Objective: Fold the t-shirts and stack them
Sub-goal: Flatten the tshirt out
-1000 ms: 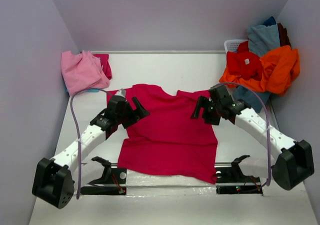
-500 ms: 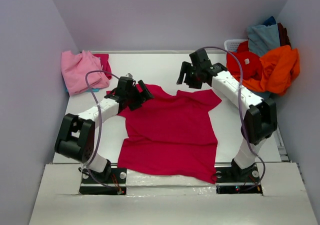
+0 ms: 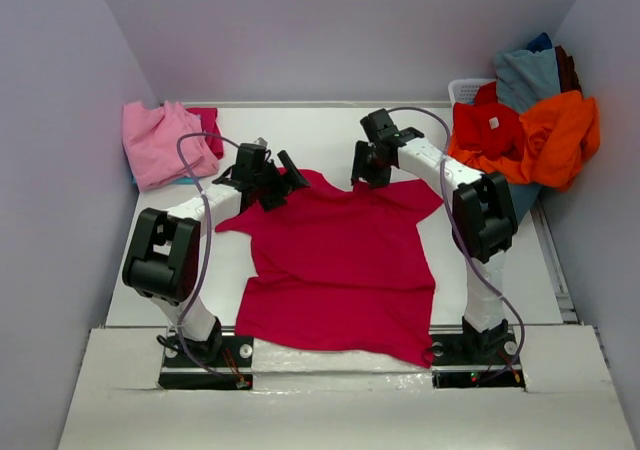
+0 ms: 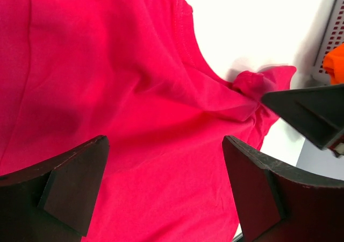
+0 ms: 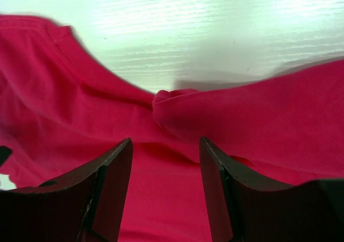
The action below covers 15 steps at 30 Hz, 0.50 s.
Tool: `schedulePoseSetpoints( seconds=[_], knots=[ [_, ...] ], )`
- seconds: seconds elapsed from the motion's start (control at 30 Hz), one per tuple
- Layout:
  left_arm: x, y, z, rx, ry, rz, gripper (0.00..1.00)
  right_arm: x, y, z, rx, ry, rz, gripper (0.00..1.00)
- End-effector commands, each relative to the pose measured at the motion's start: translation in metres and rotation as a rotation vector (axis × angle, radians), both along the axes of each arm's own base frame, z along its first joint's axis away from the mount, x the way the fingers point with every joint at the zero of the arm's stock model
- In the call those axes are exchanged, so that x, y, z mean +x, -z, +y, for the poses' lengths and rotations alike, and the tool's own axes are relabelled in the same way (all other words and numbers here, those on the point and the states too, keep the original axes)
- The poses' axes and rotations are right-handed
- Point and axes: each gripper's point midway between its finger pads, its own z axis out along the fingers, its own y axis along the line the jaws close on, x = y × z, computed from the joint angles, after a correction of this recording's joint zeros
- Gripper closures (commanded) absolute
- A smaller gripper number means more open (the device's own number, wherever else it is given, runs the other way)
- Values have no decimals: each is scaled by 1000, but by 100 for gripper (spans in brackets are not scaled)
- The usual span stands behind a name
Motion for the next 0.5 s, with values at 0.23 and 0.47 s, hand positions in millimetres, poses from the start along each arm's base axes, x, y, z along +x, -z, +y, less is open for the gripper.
schedulePoseSetpoints(
  seconds=[0.23,0.47],
  knots=[
    [12,-20,-8,-44,32,-69,1,4,18,-5,-47,-22,41,44],
    [10,-18,-8,-49,38,-68,1,17,27,0,-64,-20,57,45]
  ],
)
